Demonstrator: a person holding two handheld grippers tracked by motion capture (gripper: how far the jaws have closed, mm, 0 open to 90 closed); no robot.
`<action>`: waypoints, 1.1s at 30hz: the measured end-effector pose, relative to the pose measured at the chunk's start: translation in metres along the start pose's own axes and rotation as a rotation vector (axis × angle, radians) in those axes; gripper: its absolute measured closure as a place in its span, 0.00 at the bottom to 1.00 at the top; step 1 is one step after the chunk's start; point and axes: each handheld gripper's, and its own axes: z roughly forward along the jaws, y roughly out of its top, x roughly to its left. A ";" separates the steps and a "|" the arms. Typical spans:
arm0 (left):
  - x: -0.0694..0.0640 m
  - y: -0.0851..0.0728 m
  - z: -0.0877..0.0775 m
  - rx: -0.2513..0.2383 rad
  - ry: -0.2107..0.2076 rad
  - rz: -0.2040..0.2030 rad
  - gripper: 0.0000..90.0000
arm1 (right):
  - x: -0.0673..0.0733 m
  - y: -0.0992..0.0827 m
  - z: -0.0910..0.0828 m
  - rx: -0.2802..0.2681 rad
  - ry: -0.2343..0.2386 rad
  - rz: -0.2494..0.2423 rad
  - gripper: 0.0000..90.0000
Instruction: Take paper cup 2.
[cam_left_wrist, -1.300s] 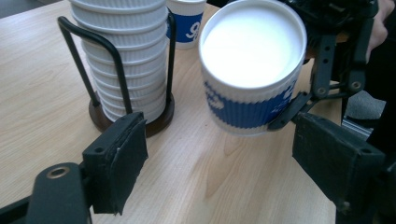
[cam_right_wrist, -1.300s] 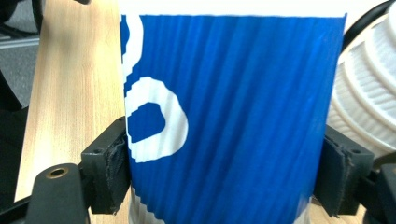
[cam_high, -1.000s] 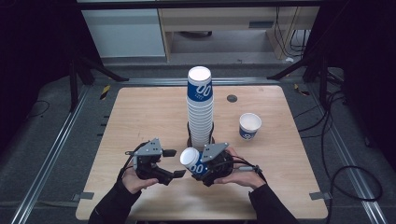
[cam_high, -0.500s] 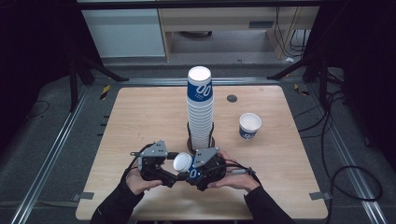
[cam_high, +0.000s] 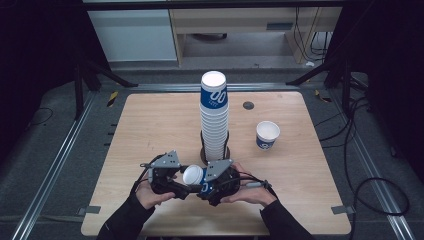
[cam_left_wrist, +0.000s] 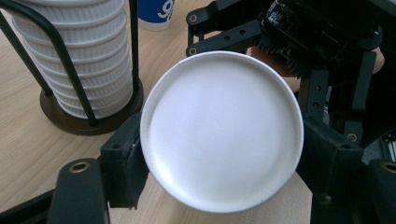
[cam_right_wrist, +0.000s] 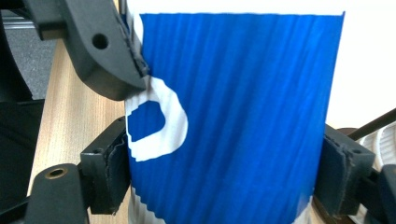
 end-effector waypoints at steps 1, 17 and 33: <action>0.000 0.000 0.000 -0.001 0.001 0.000 0.29 | 0.000 0.000 0.000 0.001 -0.001 0.002 0.21; 0.000 0.001 -0.010 -0.037 0.023 0.014 0.29 | -0.003 0.001 -0.002 -0.025 -0.005 0.035 0.07; 0.018 -0.003 -0.032 -0.154 0.071 -0.018 0.29 | -0.021 -0.002 -0.039 -0.146 -0.043 0.121 0.05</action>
